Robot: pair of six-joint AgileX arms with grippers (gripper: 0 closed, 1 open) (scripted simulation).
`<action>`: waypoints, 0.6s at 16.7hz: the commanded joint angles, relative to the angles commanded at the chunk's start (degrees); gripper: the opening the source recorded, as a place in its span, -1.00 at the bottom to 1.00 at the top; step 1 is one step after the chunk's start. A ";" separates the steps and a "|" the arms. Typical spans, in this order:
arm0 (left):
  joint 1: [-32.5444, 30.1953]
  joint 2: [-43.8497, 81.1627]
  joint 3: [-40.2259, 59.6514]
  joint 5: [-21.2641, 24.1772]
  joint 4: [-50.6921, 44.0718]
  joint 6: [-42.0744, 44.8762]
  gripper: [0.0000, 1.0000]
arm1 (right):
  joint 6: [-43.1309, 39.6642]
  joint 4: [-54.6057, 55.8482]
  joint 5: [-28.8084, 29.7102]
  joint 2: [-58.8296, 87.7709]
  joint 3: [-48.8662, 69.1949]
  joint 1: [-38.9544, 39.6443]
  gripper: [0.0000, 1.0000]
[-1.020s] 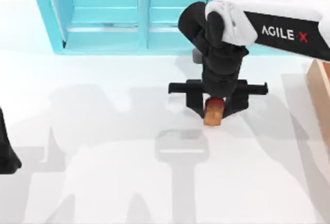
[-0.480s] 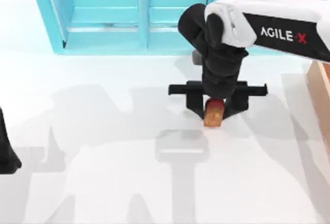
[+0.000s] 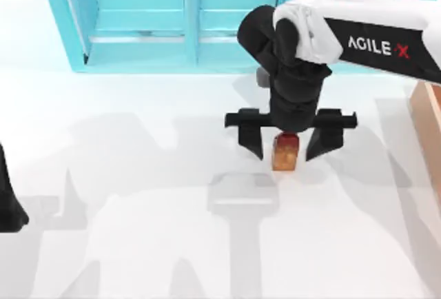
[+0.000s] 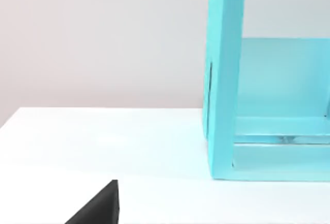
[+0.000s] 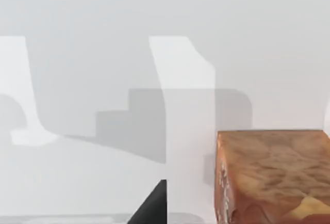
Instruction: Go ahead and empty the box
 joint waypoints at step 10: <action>0.00 0.00 0.00 0.00 0.00 0.00 1.00 | 0.01 -0.18 -0.01 -0.03 0.18 -0.09 1.00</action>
